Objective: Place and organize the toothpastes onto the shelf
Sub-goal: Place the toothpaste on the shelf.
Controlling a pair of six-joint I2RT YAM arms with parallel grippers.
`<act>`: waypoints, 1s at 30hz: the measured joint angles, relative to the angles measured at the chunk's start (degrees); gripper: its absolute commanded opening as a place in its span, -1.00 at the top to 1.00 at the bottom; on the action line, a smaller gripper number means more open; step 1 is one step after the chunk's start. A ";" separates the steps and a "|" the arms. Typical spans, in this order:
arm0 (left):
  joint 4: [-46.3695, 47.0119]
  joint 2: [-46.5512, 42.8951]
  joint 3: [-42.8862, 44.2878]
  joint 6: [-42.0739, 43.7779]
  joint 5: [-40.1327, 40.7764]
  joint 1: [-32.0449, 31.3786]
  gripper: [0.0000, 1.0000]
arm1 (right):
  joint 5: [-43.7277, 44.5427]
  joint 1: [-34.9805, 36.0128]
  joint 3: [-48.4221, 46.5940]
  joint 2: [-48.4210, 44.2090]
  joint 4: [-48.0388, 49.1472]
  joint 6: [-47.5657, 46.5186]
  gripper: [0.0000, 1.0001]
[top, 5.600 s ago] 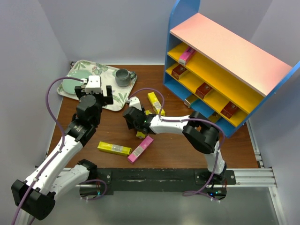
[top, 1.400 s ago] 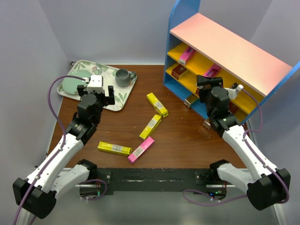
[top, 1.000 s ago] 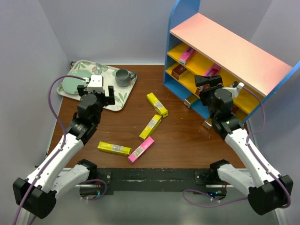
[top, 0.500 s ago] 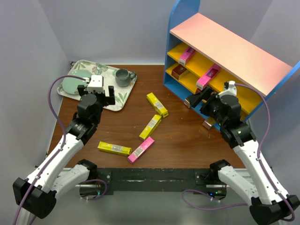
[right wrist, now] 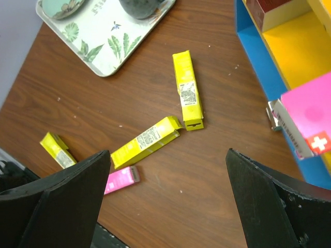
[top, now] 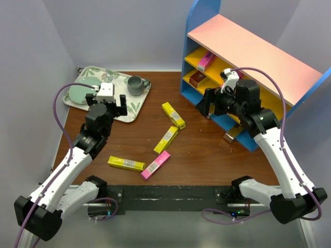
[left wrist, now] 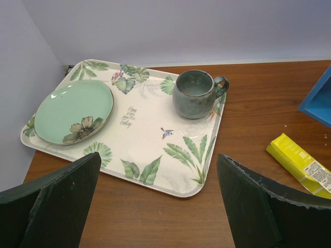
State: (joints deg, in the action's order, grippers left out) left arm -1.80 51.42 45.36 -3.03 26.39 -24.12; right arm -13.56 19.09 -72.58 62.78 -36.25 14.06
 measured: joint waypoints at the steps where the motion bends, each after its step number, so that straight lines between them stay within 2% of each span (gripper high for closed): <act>1: 0.00 0.00 0.00 0.00 -0.04 0.00 -1.00 | -0.13 0.00 -0.50 0.48 -0.20 -0.74 -0.97; 11: 0.00 0.98 0.00 -0.33 -0.28 0.02 -0.99 | 1.27 0.02 -2.32 3.72 0.37 -6.67 -0.97; 30: 0.00 1.25 0.00 -0.44 -0.44 0.09 -0.99 | 14.43 1.64 -2.01 4.02 5.64 -11.98 -0.97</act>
State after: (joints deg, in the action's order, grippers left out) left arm -1.80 52.66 45.36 -3.46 25.96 -24.03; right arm 0.86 20.73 -74.59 66.81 -30.61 2.09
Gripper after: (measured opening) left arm 0.996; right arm 0.983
